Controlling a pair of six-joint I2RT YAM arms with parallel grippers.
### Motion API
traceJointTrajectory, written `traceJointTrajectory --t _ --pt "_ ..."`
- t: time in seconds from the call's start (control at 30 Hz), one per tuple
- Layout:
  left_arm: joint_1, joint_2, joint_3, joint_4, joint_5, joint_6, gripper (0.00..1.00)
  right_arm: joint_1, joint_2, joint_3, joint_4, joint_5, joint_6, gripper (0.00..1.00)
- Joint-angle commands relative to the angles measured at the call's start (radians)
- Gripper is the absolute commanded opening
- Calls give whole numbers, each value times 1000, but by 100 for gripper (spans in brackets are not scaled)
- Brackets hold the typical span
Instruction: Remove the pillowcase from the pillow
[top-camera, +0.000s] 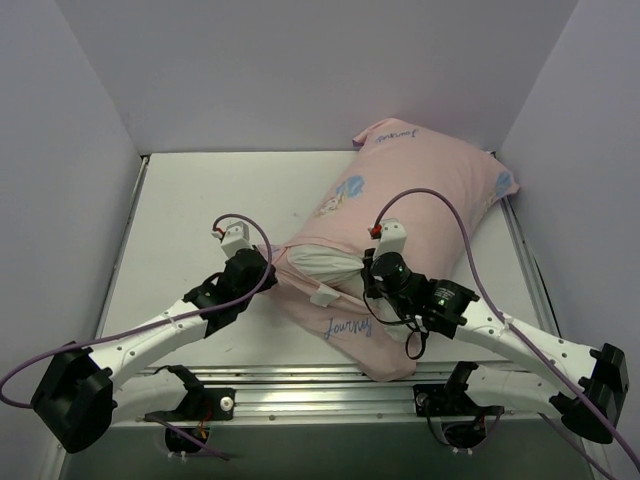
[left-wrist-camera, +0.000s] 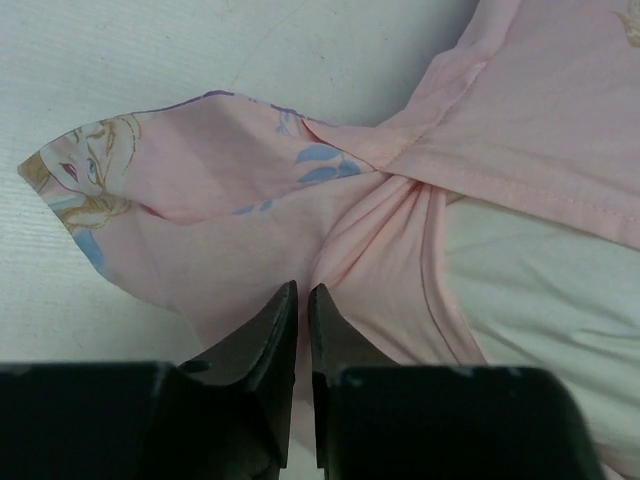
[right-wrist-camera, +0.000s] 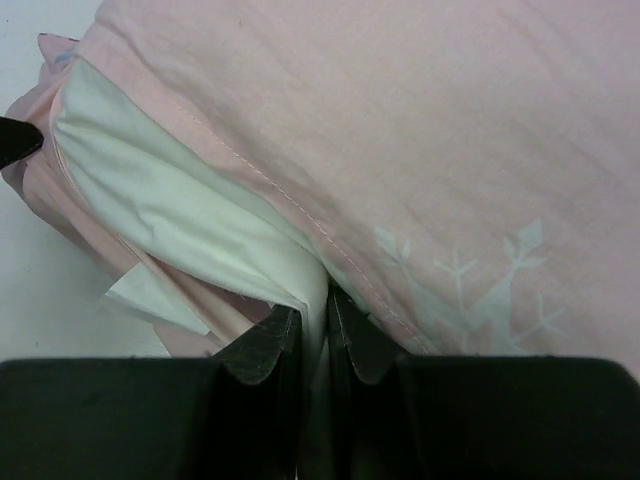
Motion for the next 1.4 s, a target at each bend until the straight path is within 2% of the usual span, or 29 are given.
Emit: traceJointTrajectory --t 0.0,0.07,0.23,0.7,0.87,0.97,1.17,1.23,1.27,1.3,1.37 --pt "55 2 -42 -96 -84 31 15 -54 -79 51 -8 182 5 0" --pt "65 14 -47 -58 -45 36 3 -56 -83 65 -7 168 4 0" --pt "72 54 -62 30 23 48 2 -63 -111 91 -7 136 1 0" --pt "152 37 -96 41 51 42 2 -131 -152 307 -70 143 -59 0" --pt "169 66 -84 68 57 53 2 -132 -184 361 -70 104 -62 0" --pt "169 123 -69 128 69 39 2 -132 -188 405 -77 49 -58 0" --pt "169 278 22 361 175 7 3 -131 -104 363 -36 -244 -67 0" --pt "172 260 68 371 195 7 9 -129 -88 320 -1 -283 -20 0" --pt "175 210 77 354 193 7 15 -128 -86 271 19 -294 -3 0" --pt "192 179 82 340 189 7 35 -126 -82 248 54 -312 10 0" --pt "222 66 91 238 176 4 55 -123 -65 202 82 -340 39 0"
